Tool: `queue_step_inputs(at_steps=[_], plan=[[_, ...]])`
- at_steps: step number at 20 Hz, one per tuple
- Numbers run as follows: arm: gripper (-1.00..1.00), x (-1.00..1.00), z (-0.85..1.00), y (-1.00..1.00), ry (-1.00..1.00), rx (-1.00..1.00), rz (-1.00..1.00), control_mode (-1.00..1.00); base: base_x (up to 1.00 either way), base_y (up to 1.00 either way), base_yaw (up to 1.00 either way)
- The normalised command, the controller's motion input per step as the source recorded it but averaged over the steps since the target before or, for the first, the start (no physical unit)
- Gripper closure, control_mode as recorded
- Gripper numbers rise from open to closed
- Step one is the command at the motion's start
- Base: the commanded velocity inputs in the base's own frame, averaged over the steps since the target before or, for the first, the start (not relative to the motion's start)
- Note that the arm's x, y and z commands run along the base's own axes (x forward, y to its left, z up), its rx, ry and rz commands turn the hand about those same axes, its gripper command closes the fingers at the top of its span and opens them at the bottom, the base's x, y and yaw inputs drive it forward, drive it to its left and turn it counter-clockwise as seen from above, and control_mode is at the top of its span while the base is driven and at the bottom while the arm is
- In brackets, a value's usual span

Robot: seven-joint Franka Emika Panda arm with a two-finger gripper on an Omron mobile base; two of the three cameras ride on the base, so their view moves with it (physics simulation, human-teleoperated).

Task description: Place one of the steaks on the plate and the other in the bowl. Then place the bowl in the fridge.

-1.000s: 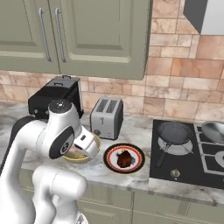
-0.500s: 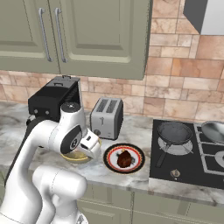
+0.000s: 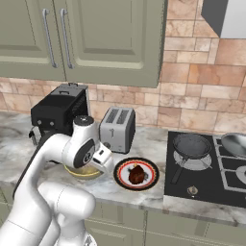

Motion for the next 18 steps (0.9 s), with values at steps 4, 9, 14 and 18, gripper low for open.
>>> queue_step_inputs(at_steps=[4,9,14,18], plan=[[-1.00,0.21,-0.20,0.00,-0.05,0.00,0.00,-1.00,0.00,0.00,0.00],[-1.00,0.13,-0.15,0.00,-0.04,0.00,0.00,-1.00,0.00,0.00,0.00],[-1.00,0.07,-0.29,0.00,-0.01,0.00,0.00,-1.00,0.00,0.00,0.00],[-1.00,0.12,-0.35,0.00,-0.01,0.00,0.00,-1.00,0.00,0.00,0.00]])
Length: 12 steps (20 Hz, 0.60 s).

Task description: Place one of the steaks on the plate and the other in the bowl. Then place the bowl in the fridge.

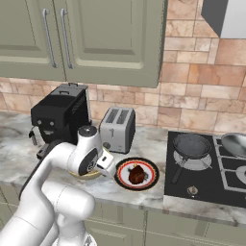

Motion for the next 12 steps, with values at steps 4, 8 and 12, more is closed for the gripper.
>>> queue_step_inputs(at_steps=[4,8,12], plan=[[-1.00,0.10,-0.29,0.00,0.00,0.00,0.00,-1.00,0.00,0.00,0.00],[-1.00,0.18,-0.35,0.00,0.00,0.00,0.00,-1.00,0.00,0.00,0.00],[-1.00,0.17,-0.50,0.00,0.00,0.05,0.00,-1.00,0.00,0.00,0.00]])
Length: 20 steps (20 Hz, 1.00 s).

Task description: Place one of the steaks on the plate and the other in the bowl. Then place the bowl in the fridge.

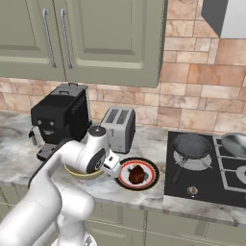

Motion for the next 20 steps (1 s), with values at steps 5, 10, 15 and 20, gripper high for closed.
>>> queue_step_inputs(at_steps=[5,10,15,20], plan=[[-1.00,0.09,-0.43,0.00,0.00,0.04,0.00,-1.00,0.00,0.00,0.00],[-1.00,0.07,-0.31,0.11,0.00,0.00,0.00,-1.00,0.00,0.00,0.00],[1.00,0.00,-0.09,0.27,0.00,0.00,0.00,-1.00,0.00,0.00,0.00],[1.00,0.00,-0.02,0.13,0.00,0.00,0.00,-1.00,0.00,0.00,0.00]])
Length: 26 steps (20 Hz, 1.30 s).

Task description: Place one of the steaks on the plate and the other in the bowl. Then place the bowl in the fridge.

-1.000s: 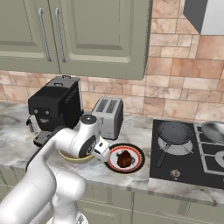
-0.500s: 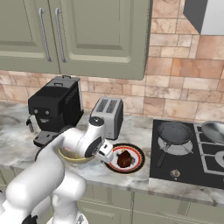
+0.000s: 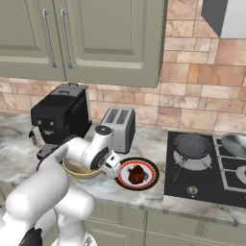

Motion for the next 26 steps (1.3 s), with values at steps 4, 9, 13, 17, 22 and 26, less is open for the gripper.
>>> queue_step_inputs(at_steps=[4,9,13,17,22,26], plan=[[1.00,-0.10,-0.01,0.02,-0.02,0.00,-0.01,-1.00,0.00,0.00,0.00],[1.00,-0.59,0.00,-0.18,-0.05,0.02,-0.14,-1.00,0.00,0.00,0.00],[1.00,-0.79,0.00,-0.10,-0.08,0.08,-0.21,-1.00,0.00,0.00,0.00],[1.00,-0.68,0.00,-0.08,-0.13,0.09,-0.20,-1.00,0.00,0.00,0.00],[1.00,-0.41,0.09,-0.02,-0.16,0.02,-0.17,-1.00,0.00,0.00,0.00],[1.00,-0.24,0.40,0.00,-0.11,0.03,-0.13,-1.00,0.00,0.00,0.00]])
